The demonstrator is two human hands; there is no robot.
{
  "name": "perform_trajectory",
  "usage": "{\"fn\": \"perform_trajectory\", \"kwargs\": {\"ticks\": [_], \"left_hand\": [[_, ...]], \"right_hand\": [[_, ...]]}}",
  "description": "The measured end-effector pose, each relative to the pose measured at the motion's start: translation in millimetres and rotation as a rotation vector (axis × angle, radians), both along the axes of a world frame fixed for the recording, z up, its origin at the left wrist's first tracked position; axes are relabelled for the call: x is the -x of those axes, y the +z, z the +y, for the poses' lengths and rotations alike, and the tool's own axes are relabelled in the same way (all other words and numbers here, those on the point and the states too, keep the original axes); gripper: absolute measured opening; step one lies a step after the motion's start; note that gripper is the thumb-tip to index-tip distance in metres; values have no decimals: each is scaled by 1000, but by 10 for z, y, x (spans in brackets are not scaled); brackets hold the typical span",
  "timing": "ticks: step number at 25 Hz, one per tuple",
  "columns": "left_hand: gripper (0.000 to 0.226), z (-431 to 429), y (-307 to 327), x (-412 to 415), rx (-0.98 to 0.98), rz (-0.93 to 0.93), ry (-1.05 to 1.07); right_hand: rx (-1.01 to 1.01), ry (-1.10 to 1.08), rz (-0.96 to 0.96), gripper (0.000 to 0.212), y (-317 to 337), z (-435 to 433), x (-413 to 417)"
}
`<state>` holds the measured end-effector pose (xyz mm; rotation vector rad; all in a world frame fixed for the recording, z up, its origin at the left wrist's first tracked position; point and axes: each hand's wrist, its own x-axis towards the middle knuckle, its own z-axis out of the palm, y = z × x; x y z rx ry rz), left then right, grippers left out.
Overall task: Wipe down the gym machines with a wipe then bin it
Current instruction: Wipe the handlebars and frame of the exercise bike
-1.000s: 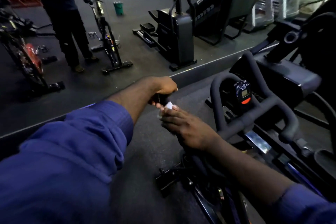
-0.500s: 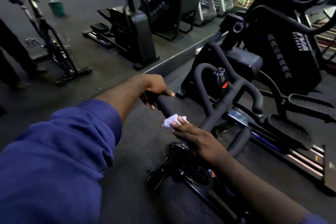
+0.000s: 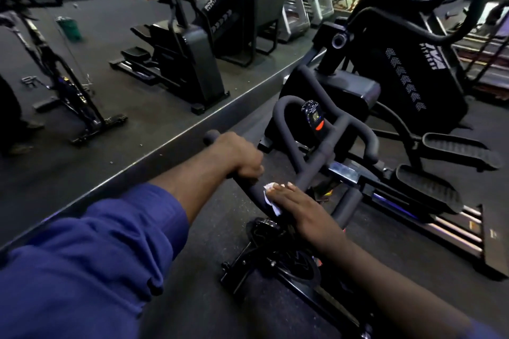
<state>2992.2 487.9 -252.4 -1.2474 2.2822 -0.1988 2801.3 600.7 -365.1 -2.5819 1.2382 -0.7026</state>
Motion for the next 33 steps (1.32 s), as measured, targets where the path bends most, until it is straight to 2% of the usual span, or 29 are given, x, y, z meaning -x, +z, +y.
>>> {"fn": "perform_trajectory", "kwargs": {"ticks": [1, 3, 5, 7, 10, 12, 15, 17, 19, 21, 23, 24, 25, 27, 28, 29, 31, 33], "left_hand": [[46, 35, -62, 33, 36, -13, -31], [50, 41, -121, 66, 90, -14, -51], [53, 27, -141, 80, 108, -20, -32], [55, 33, -143, 81, 132, -47, -30], [56, 48, -156, 145, 166, -75, -9], [58, 49, -176, 152, 195, -82, -12], [63, 42, -198, 138, 217, -105, -4], [68, 49, -227, 183, 204, -124, 8], [73, 60, -268, 252, 183, -122, 8], [74, 45, -277, 279, 178, -122, 5], [74, 62, -259, 273, 173, -111, 5], [74, 66, -246, 272, 174, -113, 7], [74, 75, -231, 279, 174, -116, 12], [72, 78, -225, 291, 165, -104, 15], [72, 69, -234, 294, 163, -99, 19], [74, 63, -245, 290, 166, -95, 25], [79, 46, -266, 274, 184, -88, 20], [80, 41, -281, 271, 191, -91, 14]], "right_hand": [[62, 35, -6, 38, 99, -1, 154], [84, -118, -108, 32, 322, -141, 340], [36, -286, -204, 45, 359, -378, 466], [-15, -238, -97, 59, 132, -324, 407], [-88, -9, -46, 57, -103, 100, 224], [-118, 97, -82, 57, 77, 219, 180], [-105, -119, -301, 64, 228, -172, 394], [-78, -169, -186, 70, 175, -274, 497], [-76, -27, -53, 68, 41, -89, 455], [-143, 57, -166, 65, 112, 8, 489], [-136, -138, -362, 71, 242, -247, 663], [-97, -250, -403, 73, 275, -435, 789], [-80, -315, -379, 72, 317, -564, 867], [-103, -362, -141, 67, 236, -512, 774], [-106, -292, -54, 68, 116, -360, 668], [-97, -192, -52, 70, 39, -199, 588], [-153, -73, -189, 71, 153, -90, 547], [-134, -197, -383, 65, 227, -379, 698]]}}
